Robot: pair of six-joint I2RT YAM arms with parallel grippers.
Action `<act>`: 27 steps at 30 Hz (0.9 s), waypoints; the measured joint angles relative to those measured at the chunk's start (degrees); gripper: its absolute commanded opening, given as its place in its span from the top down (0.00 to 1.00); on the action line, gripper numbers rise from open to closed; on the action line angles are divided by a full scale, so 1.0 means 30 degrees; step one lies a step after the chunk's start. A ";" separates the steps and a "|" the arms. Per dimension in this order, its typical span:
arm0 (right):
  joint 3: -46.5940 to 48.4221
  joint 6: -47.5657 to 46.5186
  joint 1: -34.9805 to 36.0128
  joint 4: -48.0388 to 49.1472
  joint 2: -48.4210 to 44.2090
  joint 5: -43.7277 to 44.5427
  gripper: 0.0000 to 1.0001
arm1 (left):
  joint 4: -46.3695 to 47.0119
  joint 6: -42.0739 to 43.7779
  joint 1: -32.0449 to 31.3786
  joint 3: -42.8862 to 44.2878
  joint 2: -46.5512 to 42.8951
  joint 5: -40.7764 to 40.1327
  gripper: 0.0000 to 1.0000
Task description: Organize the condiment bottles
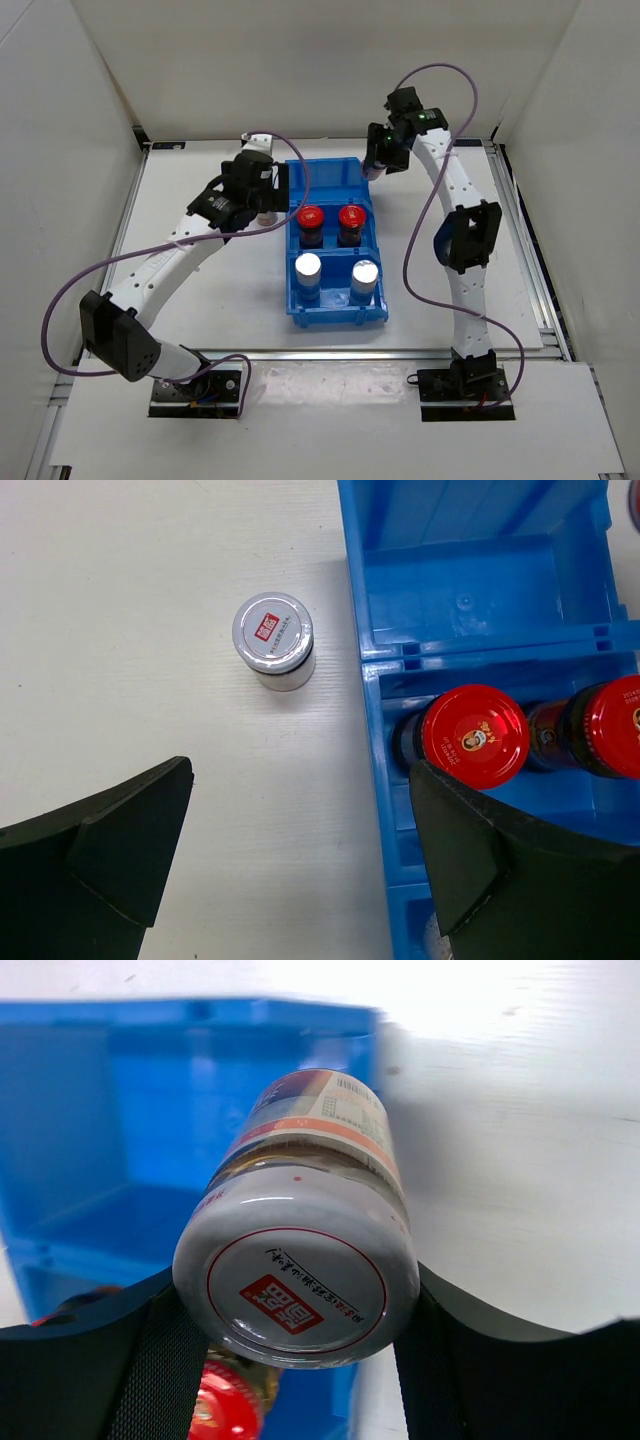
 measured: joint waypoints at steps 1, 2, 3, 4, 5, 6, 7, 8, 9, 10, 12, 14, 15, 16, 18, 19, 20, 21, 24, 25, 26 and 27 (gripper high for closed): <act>0.0000 0.0029 0.0175 0.0066 0.0051 -0.0328 1.00 | 0.0022 0.0007 0.0000 -0.0015 0.0036 -0.0051 0.00; 0.0000 0.0036 0.0357 0.0102 0.0102 -0.0597 1.00 | 0.0015 0.0007 0.0000 -0.0029 0.0058 -0.0102 0.00; 0.0000 0.0051 0.0554 0.0138 0.0197 -0.0940 1.00 | 0.0022 0.0007 0.0000 -0.0051 0.0073 -0.0124 0.00; 0.0007 0.0095 0.0743 0.0240 0.0350 -0.1399 1.00 | 0.0036 0.0007 0.0000 -0.0102 0.0087 -0.0168 0.00; 0.0015 0.0131 0.0860 0.0350 0.0503 -0.1749 1.00 | 0.0051 0.0007 0.0000 -0.0153 0.0087 -0.0182 0.00; 0.0015 0.0175 0.0962 0.0495 0.0692 -0.2062 1.00 | 0.0051 0.0007 0.0000 -0.0211 0.0087 -0.0197 0.00; 0.0036 0.0204 0.1056 0.0641 0.0998 -0.2324 1.00 | 0.0051 0.0007 0.0000 -0.0262 0.0095 -0.0219 0.00; 0.0109 0.0226 0.1115 0.0743 0.1326 -0.2484 1.00 | 0.0066 0.0007 0.0000 -0.0313 0.0095 -0.0240 0.00; 0.0124 0.0233 0.1166 0.0852 0.1625 -0.2565 1.00 | 0.0051 0.0007 0.0000 -0.0357 0.0095 -0.0248 0.00; 0.0131 0.0248 0.1195 0.0962 0.1989 -0.2572 1.00 | 0.0044 0.0007 0.0000 -0.0379 0.0102 -0.0248 0.00; 0.0146 0.0248 0.1246 0.1093 0.2674 -0.2521 1.00 | 0.0058 0.0022 0.0000 -0.0401 0.0102 -0.0248 0.00; 0.0146 0.0248 0.1319 0.1086 0.3286 -0.2368 0.97 | 0.0066 0.0058 0.0000 -0.0408 0.0102 -0.0248 0.00; 0.0138 0.0248 0.1362 0.1071 0.3519 -0.2273 0.97 | 0.0058 0.0080 0.0000 -0.0415 0.0102 -0.0248 0.00; 0.0117 0.0248 0.1384 0.1071 0.3738 -0.2186 0.95 | 0.0066 0.0124 0.0000 -0.0430 0.0102 -0.0248 0.00; 0.0080 0.0306 0.1435 0.1093 0.3891 -0.2127 0.76 | 0.0066 0.0197 0.0000 -0.0466 0.0102 -0.0255 0.00; 0.0080 0.0299 0.1457 0.1093 0.3883 -0.2018 0.67 | 0.0109 0.0219 0.0000 -0.0525 0.0102 -0.0313 0.00; 0.0080 0.0306 0.1472 0.1115 0.3883 -0.1953 0.60 | 0.0117 0.0219 0.0000 -0.0583 0.0102 -0.0342 0.00; 0.0080 0.0306 0.1479 0.1122 0.3883 -0.1923 0.39 | 0.0117 0.0226 0.0000 -0.0634 0.0102 -0.0393 0.00; 0.0080 0.0313 0.1479 0.1086 0.3883 -0.1843 0.21 | 0.0146 0.0226 0.0000 -0.0692 0.0109 -0.0568 0.00; 0.0117 0.0415 0.1486 0.1049 0.3883 -0.1858 0.16 | 0.0175 0.0233 0.0000 -0.0692 0.0109 -0.0634 0.00; 0.0379 0.0517 0.1494 0.0860 0.3883 -0.1982 0.12 | 0.0233 0.0233 0.0000 -0.0692 0.0109 -0.0685 0.00; 0.0729 0.0590 0.1537 0.0641 0.3883 -0.1880 0.00 | 0.0291 0.0233 0.0000 -0.0692 0.0109 -0.0736 0.00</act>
